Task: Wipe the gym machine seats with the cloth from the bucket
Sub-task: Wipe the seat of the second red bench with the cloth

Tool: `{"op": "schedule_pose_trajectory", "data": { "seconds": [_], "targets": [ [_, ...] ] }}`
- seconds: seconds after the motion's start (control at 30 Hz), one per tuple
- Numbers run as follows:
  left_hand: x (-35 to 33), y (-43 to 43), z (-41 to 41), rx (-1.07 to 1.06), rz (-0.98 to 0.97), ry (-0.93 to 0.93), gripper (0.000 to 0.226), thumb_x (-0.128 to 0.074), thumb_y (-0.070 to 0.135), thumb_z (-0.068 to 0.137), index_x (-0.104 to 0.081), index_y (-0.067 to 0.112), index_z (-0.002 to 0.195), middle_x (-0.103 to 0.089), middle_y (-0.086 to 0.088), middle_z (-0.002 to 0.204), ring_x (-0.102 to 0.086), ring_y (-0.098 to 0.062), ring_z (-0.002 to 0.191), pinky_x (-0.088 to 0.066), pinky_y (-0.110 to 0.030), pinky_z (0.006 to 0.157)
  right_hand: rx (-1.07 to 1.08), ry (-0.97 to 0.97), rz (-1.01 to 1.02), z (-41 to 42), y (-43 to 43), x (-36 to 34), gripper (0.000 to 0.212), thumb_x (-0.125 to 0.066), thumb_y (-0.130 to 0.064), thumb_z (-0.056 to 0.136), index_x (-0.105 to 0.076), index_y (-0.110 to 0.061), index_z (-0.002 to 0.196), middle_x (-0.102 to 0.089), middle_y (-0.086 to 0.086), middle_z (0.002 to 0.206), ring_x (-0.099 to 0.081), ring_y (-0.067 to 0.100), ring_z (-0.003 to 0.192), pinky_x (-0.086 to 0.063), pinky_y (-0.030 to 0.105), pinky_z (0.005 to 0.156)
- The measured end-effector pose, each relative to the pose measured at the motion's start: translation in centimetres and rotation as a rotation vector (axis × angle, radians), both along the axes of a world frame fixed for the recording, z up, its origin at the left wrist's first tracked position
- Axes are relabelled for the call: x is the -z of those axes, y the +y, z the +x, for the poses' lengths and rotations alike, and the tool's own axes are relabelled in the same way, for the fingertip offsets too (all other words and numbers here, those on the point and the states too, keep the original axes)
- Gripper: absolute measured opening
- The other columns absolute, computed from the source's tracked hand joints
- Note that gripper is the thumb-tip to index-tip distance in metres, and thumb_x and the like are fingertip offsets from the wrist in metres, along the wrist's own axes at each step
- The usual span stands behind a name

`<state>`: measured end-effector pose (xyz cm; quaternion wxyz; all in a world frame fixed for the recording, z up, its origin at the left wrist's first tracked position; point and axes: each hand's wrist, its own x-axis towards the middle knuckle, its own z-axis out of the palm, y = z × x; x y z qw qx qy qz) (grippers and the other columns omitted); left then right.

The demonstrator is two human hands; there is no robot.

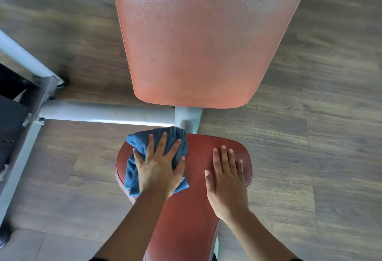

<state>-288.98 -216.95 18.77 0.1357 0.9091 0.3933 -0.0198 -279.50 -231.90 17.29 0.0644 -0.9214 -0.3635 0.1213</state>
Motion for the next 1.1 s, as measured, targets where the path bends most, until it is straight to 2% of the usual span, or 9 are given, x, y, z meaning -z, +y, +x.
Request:
{"op": "schedule_pose_trajectory", "data": {
  "seconds": [0.07, 0.23, 0.3, 0.4, 0.47, 0.63, 0.83, 0.97, 1.1],
  "targets": [
    [-0.1, -1.3, 0.9, 0.053, -0.001, -0.017, 0.05, -0.037, 0.051, 0.085, -0.057, 0.036, 0.127, -0.048, 0.001, 0.142, -0.035, -0.032, 0.136, -0.025, -0.068, 0.1, -0.002, -0.016, 0.003, 0.0, 0.1, -0.1, 0.06, -0.026, -0.041, 0.095, -0.033, -0.012, 0.146, -0.026, 0.01, 0.154, -0.02, 0.026, 0.143, -0.008, 0.041, 0.114],
    [0.0, -1.1, -3.3, 0.416, 0.06, -0.188, 0.044, -0.045, 0.041, 0.085, -0.059, 0.033, 0.126, -0.051, 0.001, 0.139, -0.039, -0.029, 0.134, -0.04, -0.058, 0.094, -0.011, -0.04, 0.017, 0.5, 0.3, -0.2, 0.058, -0.026, -0.039, 0.095, -0.032, -0.012, 0.147, -0.024, 0.01, 0.155, -0.019, 0.026, 0.143, -0.007, 0.04, 0.114],
    [0.2, 0.5, -4.3, 0.375, 0.087, -0.192, 0.044, -0.045, 0.039, 0.082, -0.062, 0.032, 0.122, -0.054, 0.0, 0.136, -0.042, -0.029, 0.132, -0.042, -0.056, 0.088, -0.015, -0.03, 0.021, 0.6, 0.4, 0.0, 0.059, -0.026, -0.04, 0.095, -0.031, -0.012, 0.147, -0.024, 0.01, 0.155, -0.019, 0.025, 0.143, -0.006, 0.039, 0.115],
    [0.4, 1.8, -2.4, 0.062, 0.038, -0.091, 0.046, -0.039, 0.042, 0.083, -0.064, 0.032, 0.121, -0.055, -0.002, 0.135, -0.043, -0.031, 0.131, -0.04, -0.061, 0.089, -0.017, 0.011, 0.044, 0.8, 0.2, 0.1, 0.062, -0.021, -0.044, 0.095, -0.022, -0.014, 0.15, -0.015, 0.006, 0.157, -0.009, 0.021, 0.145, 0.0, 0.035, 0.116],
    [0.4, 1.6, -0.2, -0.032, 0.012, -0.053, 0.048, -0.038, 0.044, 0.081, -0.065, 0.032, 0.119, -0.057, -0.004, 0.133, -0.045, -0.034, 0.128, -0.036, -0.065, 0.091, -0.039, 0.035, 0.055, 0.9, 0.0, 0.1, 0.064, -0.016, -0.046, 0.095, -0.016, -0.014, 0.151, -0.008, 0.003, 0.158, -0.002, 0.018, 0.146, 0.004, 0.033, 0.116],
    [0.3, -1.3, 3.2, 0.092, 0.039, -0.056, 0.048, -0.039, 0.043, 0.08, -0.065, 0.031, 0.119, -0.058, -0.003, 0.132, -0.047, -0.035, 0.127, -0.037, -0.066, 0.092, 0.034, -0.032, 0.029, 1.1, -0.9, -0.1, 0.061, -0.024, -0.04, 0.096, -0.032, -0.006, 0.146, -0.025, 0.011, 0.154, -0.014, 0.021, 0.144, -0.003, 0.035, 0.116],
    [1.1, 0.0, 3.4, 0.406, 0.062, -0.118, 0.048, -0.04, 0.041, 0.08, -0.062, 0.034, 0.121, -0.057, -0.002, 0.132, -0.049, -0.034, 0.126, -0.041, -0.063, 0.091, 0.036, -0.055, 0.026, 1.2, -1.2, 0.1, 0.063, -0.023, -0.041, 0.096, -0.028, -0.003, 0.146, -0.025, 0.013, 0.154, -0.014, 0.021, 0.144, -0.001, 0.032, 0.116],
    [1.7, 4.9, 2.4, 0.176, 0.031, -0.055, 0.051, -0.034, 0.045, 0.079, -0.062, 0.034, 0.12, -0.058, -0.003, 0.13, -0.048, -0.031, 0.125, -0.042, -0.058, 0.092, 0.033, -0.059, 0.048, 1.2, -1.3, 0.2, 0.063, -0.025, -0.041, 0.096, -0.029, -0.003, 0.147, -0.025, 0.014, 0.154, -0.016, 0.023, 0.144, -0.003, 0.033, 0.116],
    [2.0, 6.9, -0.2, -0.073, 0.069, -0.096, 0.049, -0.036, 0.044, 0.081, -0.068, 0.025, 0.114, -0.062, -0.006, 0.122, -0.05, -0.033, 0.118, -0.042, -0.057, 0.089, 0.039, -0.051, 0.058, 1.2, -1.2, 0.1, 0.063, -0.027, -0.04, 0.095, -0.03, -0.003, 0.146, -0.027, 0.014, 0.153, -0.017, 0.023, 0.143, -0.001, 0.033, 0.117]
  ]
}}
